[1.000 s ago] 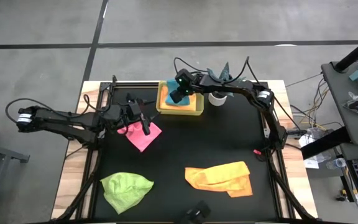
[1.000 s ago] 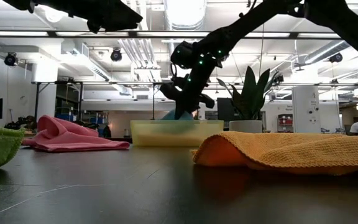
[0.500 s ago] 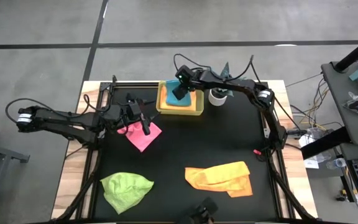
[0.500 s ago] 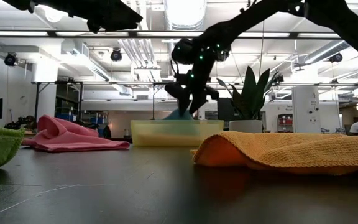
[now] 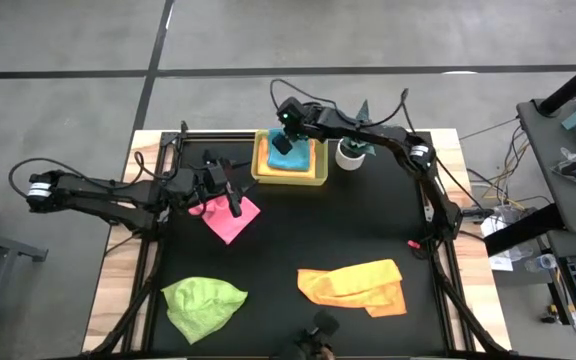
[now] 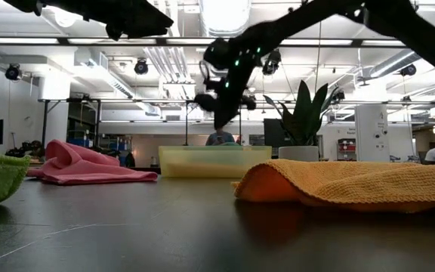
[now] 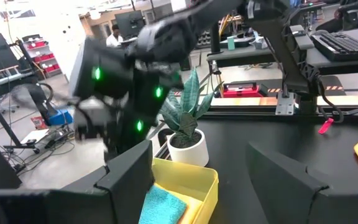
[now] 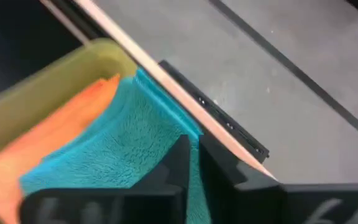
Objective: Fold microfiber towels
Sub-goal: Put the blue microfiber cloth into the yellow bin, then fold the orange microfiber cloth
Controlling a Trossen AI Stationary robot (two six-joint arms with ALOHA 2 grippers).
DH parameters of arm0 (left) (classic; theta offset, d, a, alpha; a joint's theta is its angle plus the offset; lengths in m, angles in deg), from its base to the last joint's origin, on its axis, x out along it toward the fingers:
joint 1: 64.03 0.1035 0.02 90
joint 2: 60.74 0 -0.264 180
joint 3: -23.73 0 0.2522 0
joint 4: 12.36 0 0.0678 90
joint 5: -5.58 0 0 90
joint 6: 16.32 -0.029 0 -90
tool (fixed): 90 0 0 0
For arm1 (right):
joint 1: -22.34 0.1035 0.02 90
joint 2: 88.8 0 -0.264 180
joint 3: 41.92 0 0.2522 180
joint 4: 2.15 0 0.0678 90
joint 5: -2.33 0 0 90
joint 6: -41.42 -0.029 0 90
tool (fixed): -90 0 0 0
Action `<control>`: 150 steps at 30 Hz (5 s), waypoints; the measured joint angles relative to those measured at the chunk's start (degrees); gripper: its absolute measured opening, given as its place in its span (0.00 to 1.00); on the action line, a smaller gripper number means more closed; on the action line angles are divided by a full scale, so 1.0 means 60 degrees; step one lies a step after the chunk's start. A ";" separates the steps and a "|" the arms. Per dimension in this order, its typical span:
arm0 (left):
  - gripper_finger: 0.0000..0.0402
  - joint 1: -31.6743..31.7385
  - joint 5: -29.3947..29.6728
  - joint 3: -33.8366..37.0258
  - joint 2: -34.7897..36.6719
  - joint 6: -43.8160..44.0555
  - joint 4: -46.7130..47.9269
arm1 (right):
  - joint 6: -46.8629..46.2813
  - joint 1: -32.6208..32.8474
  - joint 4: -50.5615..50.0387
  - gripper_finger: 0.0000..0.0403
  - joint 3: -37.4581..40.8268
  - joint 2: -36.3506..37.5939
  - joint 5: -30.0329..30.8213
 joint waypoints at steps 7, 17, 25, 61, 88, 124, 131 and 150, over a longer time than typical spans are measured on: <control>0.60 0.0002 0.0000 0.0000 -0.0002 -0.0025 0.0007 | 0.0296 0.0011 0.0154 0.02 -0.0011 -0.1043 -0.0286; 0.60 0.0001 0.0000 0.0000 -0.0002 -0.0040 0.0013 | 0.0442 0.0146 -0.0272 0.02 -0.0007 -0.1755 -0.1478; 0.60 0.0002 0.0000 0.0000 -0.0002 -0.0040 -0.0007 | 0.0632 0.0328 -0.0674 0.02 -0.0006 -0.1603 -0.1733; 0.60 -0.0130 -0.0010 0.0015 -0.0002 0.0559 0.0753 | 0.1185 0.2281 -0.1338 0.02 0.0331 0.0205 -0.1976; 0.60 -0.1089 -0.1236 0.0627 -0.1510 0.4064 0.1134 | 0.0997 0.6623 0.3201 0.03 0.8886 0.5890 -0.2029; 0.60 -0.2209 -0.1683 0.0557 -0.3860 0.3301 -0.0659 | 0.0917 0.7012 0.7610 0.14 0.9302 0.2317 -0.3508; 0.60 -0.2194 -0.1352 0.0572 -0.3896 0.3315 -0.0667 | 0.1941 0.6942 0.7569 0.02 0.9258 0.2671 -0.3179; 0.60 -0.2198 -0.1279 0.0623 -0.5154 0.3306 -0.2690 | 0.4269 0.7297 1.4652 0.02 1.1960 0.5081 0.1192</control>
